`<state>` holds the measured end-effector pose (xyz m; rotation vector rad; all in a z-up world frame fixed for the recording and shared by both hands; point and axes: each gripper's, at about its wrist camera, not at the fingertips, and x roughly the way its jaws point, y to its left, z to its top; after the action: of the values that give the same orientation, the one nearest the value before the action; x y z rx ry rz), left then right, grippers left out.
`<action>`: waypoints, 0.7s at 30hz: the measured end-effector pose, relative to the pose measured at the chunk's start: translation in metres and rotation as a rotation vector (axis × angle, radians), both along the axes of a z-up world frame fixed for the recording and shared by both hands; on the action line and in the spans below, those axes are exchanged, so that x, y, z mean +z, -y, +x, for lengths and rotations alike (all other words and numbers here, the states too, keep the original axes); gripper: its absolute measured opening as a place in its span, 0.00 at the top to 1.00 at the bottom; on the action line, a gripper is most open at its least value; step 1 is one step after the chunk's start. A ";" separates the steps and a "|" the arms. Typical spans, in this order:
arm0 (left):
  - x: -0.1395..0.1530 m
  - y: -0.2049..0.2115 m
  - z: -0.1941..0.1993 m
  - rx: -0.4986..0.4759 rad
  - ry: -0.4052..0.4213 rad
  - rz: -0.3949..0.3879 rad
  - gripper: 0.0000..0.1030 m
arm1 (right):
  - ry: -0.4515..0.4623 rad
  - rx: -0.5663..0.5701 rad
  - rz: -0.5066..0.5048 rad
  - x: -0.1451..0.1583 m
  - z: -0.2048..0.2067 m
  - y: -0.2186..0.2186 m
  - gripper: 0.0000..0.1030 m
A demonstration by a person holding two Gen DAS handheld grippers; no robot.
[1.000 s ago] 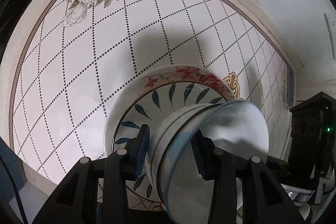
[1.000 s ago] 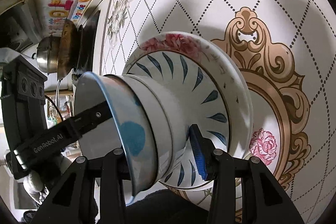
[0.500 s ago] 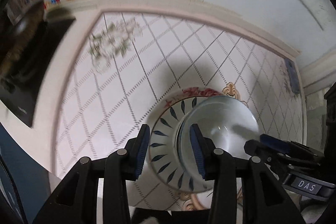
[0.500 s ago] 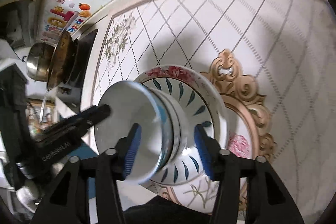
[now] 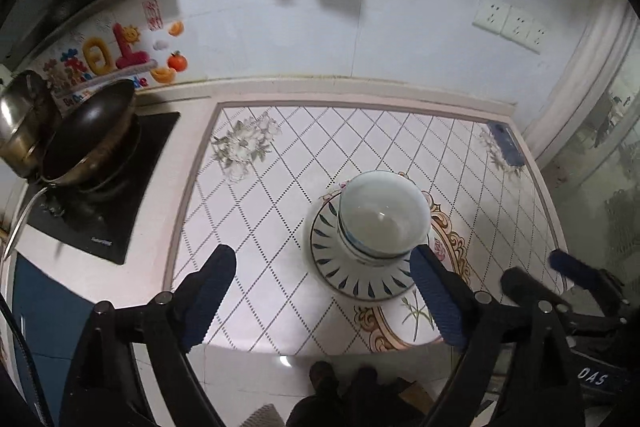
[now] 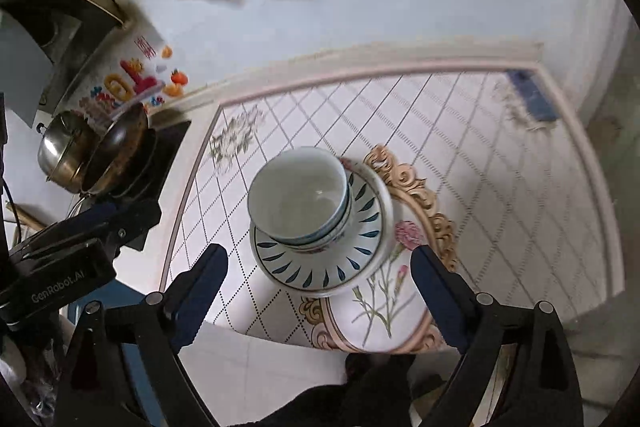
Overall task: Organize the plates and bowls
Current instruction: 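Open both grippers and pull them back from the stacked dishes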
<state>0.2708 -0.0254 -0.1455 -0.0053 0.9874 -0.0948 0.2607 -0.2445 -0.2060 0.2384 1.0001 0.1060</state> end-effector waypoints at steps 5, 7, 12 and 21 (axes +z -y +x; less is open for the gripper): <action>0.023 -0.001 -0.040 0.001 0.076 0.003 0.04 | 0.068 -0.028 -0.047 0.036 -0.044 0.000 0.04; 0.033 0.001 -0.057 0.005 0.108 0.009 0.03 | 0.100 -0.034 -0.058 0.048 -0.064 0.000 0.04; 0.051 0.005 -0.097 0.012 0.153 -0.003 0.03 | 0.155 -0.036 -0.081 0.075 -0.109 0.005 0.03; 0.079 0.016 -0.173 0.040 0.234 0.000 0.00 | 0.254 -0.029 -0.123 0.122 -0.192 0.012 0.02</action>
<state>0.0975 -0.0410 -0.0667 -0.0136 0.7529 -0.0573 0.0690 -0.2562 -0.0843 0.1233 0.7471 0.0466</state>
